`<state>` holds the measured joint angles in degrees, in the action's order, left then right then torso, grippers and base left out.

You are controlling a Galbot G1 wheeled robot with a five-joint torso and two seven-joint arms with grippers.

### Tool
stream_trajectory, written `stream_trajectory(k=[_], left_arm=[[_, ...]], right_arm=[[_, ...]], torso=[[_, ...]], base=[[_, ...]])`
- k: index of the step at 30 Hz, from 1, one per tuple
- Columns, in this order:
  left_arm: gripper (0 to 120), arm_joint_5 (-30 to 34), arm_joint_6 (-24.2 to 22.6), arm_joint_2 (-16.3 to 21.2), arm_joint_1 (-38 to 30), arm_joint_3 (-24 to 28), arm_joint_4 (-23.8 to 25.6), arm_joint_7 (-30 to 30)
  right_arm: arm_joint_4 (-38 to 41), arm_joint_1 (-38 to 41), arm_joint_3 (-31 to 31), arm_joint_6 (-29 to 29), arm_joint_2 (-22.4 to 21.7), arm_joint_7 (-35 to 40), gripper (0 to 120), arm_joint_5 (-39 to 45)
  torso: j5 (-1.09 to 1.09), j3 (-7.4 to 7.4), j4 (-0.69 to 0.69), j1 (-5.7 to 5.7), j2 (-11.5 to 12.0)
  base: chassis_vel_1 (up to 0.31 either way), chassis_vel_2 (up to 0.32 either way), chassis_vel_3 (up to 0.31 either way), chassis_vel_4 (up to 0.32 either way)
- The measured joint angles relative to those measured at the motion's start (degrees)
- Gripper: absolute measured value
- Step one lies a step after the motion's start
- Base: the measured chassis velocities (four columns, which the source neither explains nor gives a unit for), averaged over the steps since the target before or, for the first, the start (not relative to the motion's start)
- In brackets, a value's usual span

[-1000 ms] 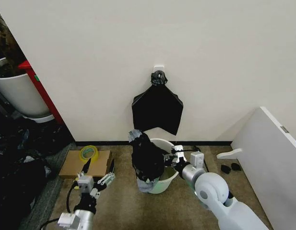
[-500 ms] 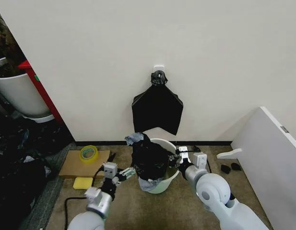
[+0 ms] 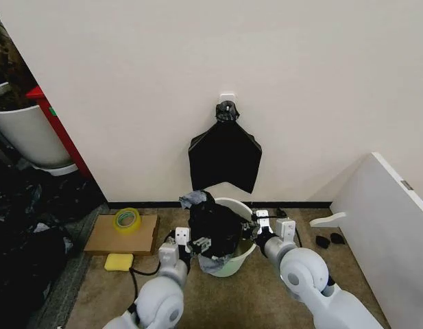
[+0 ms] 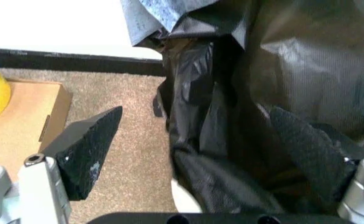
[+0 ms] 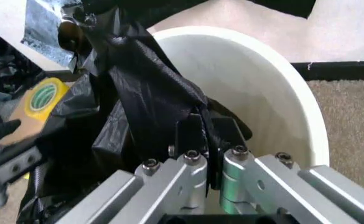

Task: Place the garbage bag over the trash bin.

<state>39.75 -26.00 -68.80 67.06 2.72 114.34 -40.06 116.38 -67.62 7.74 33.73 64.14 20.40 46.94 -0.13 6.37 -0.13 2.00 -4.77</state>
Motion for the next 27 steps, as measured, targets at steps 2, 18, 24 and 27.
stream_trajectory(k=[2,18,24,27], left_arm=[[93,1.4,-1.1,-0.5,-1.1,0.3,-0.4,-1.4],[89,17.4,-7.6,-5.8,-10.5,0.5,-9.2,-10.8],[66,20.9,-9.3,-6.4,-11.9,0.1,-11.5,-13.6],[55,22.1,-9.5,-6.5,-12.6,0.2,-12.4,-14.3]], right_arm=[[0.0,0.0,0.0,0.0,0.1,0.0,0,0.0],[-0.6,0.5,0.0,0.0,0.2,0.5,0,0.0],[-0.8,0.3,-0.1,0.0,0.6,0.6,0,0.0],[-0.8,0.2,-0.1,0.0,0.5,0.7,0,0.0]], torso=[[0.00,0.00,0.00,0.00,0.0],[-0.02,0.00,0.00,0.00,0.0],[-0.01,0.00,0.00,0.00,0.0],[0.00,-0.01,0.00,0.00,0.0]], base=[[0.000,0.000,0.000,0.000],[0.000,0.000,0.000,0.000],[0.000,0.000,0.000,0.000],[0.000,0.000,0.000,0.000]])
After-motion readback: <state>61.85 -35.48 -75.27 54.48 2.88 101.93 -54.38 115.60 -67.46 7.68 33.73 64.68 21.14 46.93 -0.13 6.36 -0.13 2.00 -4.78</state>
